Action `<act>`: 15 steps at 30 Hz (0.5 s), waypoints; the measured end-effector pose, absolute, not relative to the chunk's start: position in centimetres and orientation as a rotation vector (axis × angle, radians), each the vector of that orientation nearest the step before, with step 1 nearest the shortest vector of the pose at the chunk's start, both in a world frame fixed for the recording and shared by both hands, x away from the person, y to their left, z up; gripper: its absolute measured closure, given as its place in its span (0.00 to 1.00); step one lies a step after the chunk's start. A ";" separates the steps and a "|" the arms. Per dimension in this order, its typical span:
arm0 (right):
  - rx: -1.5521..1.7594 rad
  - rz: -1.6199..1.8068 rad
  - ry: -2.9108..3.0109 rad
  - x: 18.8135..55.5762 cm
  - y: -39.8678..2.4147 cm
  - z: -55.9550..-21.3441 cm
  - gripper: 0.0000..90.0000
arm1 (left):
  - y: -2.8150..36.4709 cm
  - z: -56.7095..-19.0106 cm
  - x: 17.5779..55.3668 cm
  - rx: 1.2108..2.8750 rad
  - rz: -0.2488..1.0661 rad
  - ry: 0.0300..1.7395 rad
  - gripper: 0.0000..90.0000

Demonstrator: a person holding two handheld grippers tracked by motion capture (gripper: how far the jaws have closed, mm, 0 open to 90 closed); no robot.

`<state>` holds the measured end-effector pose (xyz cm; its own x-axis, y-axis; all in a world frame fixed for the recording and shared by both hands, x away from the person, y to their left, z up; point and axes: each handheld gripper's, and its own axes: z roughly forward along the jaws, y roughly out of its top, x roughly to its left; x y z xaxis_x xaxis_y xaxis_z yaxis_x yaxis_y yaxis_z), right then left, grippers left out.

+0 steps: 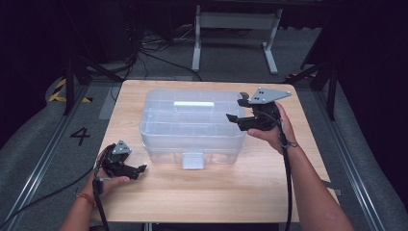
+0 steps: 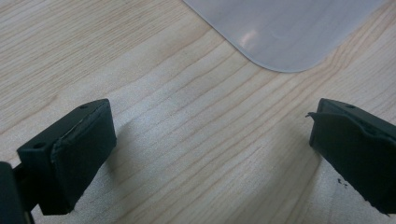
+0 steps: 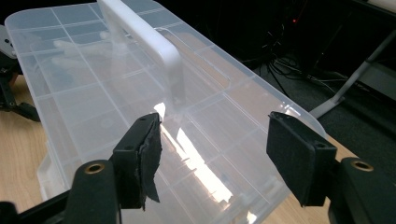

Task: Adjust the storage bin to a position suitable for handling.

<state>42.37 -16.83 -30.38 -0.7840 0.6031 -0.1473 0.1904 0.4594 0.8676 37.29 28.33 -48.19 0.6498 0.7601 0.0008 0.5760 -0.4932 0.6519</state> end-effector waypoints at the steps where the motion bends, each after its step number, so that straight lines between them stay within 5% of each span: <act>1: 0.661 1.273 2.280 42.4 -16.6 -30.4 0.40 | 28.3 -48.2 37.3 2.243 0.384 1.033 0.01; 15: 0.624 1.226 2.343 43.0 -14.9 -30.4 0.40 | 28.3 -48.2 37.3 2.239 0.383 1.039 0.01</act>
<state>42.98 -14.87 -30.37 -0.8106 0.5643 -0.1567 0.1928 0.5099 0.8384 37.25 28.31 -48.20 0.6466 0.7629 -0.0021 0.5789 -0.4889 0.6526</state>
